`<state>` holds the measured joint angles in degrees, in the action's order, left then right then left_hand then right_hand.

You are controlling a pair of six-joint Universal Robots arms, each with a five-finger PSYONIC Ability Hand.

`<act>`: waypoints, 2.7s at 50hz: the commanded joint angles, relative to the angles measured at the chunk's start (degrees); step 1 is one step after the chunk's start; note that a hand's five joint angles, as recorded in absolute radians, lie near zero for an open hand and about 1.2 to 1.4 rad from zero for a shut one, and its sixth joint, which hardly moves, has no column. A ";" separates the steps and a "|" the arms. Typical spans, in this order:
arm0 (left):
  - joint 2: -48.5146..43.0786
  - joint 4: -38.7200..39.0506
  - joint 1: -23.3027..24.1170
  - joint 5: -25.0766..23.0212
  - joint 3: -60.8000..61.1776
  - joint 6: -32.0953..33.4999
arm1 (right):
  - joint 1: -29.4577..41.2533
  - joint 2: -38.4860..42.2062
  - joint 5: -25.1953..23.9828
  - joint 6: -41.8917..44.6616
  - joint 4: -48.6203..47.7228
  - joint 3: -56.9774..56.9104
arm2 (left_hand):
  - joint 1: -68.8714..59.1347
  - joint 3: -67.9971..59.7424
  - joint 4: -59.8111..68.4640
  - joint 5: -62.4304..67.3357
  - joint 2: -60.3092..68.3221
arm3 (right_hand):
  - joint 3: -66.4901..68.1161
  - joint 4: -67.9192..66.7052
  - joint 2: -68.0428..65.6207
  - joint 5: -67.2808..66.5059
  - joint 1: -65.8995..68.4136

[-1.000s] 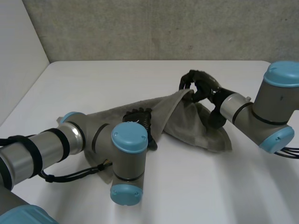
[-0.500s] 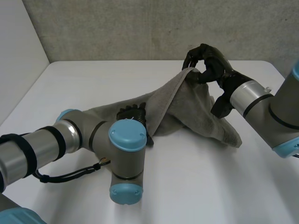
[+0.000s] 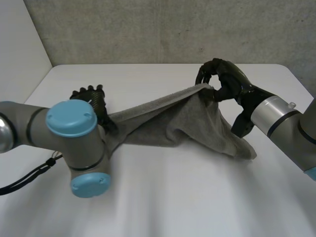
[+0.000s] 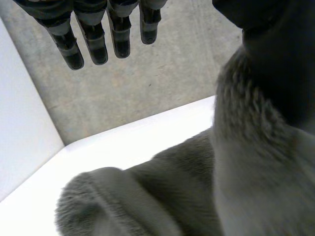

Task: Fold the towel.

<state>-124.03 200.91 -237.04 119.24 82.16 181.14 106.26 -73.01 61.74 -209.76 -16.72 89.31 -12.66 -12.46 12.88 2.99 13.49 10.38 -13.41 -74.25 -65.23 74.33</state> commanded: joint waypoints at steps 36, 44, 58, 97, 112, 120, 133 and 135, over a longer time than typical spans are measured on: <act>6.43 -15.20 -8.26 -23.96 10.12 -0.09 | -7.65 13.34 -1.80 28.97 3.72 -0.72 | -43.65 2.46 -2.88 43.32 42.82 | -0.38 3.41 44.82 45.80 -44.90; 6.61 -15.11 -8.09 -23.87 11.70 -0.09 | -7.73 15.80 -2.15 32.31 9.43 -4.59 | -17.16 2.46 -2.88 16.82 16.32 | -0.38 3.41 44.82 45.80 -44.90; 6.44 -15.02 -7.12 -23.87 12.76 -0.09 | -7.56 17.72 -2.06 33.44 9.69 -8.36 | -43.75 2.46 -2.88 43.42 42.92 | -0.38 3.41 44.48 45.47 -44.57; 19.61 -16.69 -13.27 -26.60 17.32 4.12 | -6.59 17.31 -0.03 50.24 18.83 -13.56 | -46.84 2.46 -2.88 46.51 46.01 | -0.38 3.41 -5.75 -4.77 5.67; 20.50 -16.87 -12.75 -27.21 19.00 5.71 | -8.26 16.76 -2.24 52.26 19.10 -10.47 | -46.34 2.46 -2.88 46.01 45.51 | -0.38 3.41 49.02 50.00 -49.10; 20.41 -16.87 -12.49 -27.21 19.09 5.80 | -10.19 17.82 -1.45 52.17 18.57 -10.47 | -44.82 2.46 -2.88 44.49 43.99 | -0.38 3.41 56.09 57.07 -56.17; 20.41 -16.78 -12.49 -27.21 19.00 5.80 | -8.35 24.67 -0.13 51.90 18.31 -15.04 | -42.81 2.46 -2.88 42.48 41.97 | -0.38 3.41 50.73 51.71 -50.81; 20.32 -16.78 -12.40 -27.13 19.00 5.80 | -8.17 25.28 0.22 51.91 18.31 -15.39 | -42.14 2.46 -2.88 41.81 41.31 | -0.38 3.41 48.71 49.69 -48.79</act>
<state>-103.65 184.13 -249.53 92.03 101.10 186.94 97.21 -50.04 60.95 -158.06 1.55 75.39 -56.05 -12.46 12.88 46.15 56.03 10.38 -13.41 -22.45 -12.20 22.39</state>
